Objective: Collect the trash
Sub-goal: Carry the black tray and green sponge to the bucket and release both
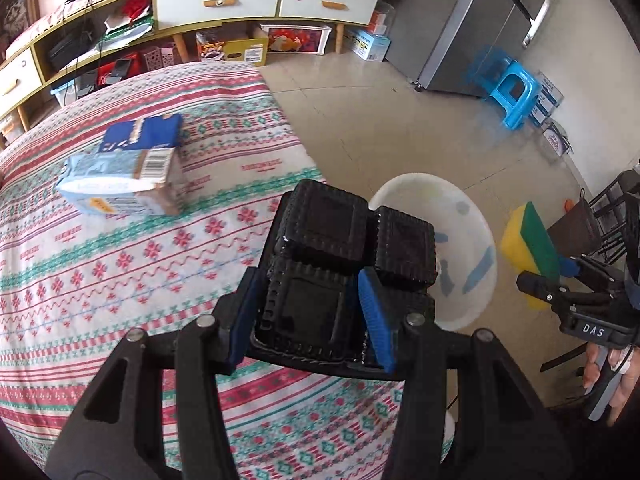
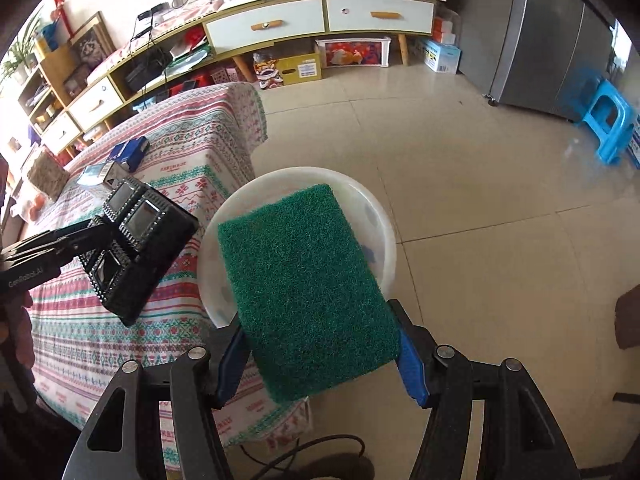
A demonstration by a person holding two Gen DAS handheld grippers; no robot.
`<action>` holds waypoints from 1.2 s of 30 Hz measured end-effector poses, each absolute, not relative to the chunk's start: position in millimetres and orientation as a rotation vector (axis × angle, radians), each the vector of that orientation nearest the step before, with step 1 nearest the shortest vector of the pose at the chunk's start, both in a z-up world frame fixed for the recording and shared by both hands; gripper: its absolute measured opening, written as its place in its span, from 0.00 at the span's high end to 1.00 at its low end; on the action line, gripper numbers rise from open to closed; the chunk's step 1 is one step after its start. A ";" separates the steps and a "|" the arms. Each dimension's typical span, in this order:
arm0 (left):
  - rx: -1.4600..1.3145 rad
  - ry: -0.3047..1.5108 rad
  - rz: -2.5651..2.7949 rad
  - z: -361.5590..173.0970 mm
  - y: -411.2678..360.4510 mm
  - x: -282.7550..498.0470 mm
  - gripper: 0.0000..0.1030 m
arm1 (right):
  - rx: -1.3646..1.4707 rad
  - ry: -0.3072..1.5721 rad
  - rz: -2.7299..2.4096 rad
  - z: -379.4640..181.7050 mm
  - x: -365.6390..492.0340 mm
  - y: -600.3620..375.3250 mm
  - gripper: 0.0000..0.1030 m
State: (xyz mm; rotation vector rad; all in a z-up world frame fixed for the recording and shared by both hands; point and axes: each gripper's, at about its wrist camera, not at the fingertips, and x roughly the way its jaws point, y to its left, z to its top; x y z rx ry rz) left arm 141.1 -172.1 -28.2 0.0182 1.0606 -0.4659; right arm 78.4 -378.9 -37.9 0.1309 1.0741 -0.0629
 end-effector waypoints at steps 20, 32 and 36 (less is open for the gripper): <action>0.122 0.980 -0.446 -30.8 -252.9 152.8 0.27 | 0.211 1.061 -0.098 -35.4 72.6 -412.8 0.36; 0.067 1.013 -0.445 -26.0 -207.2 141.6 0.23 | 0.197 1.093 -0.108 -43.6 84.1 -403.2 0.36; 0.050 1.024 -0.433 -25.9 -180.7 133.6 0.22 | 0.193 1.108 -0.110 -47.5 92.8 -397.2 0.35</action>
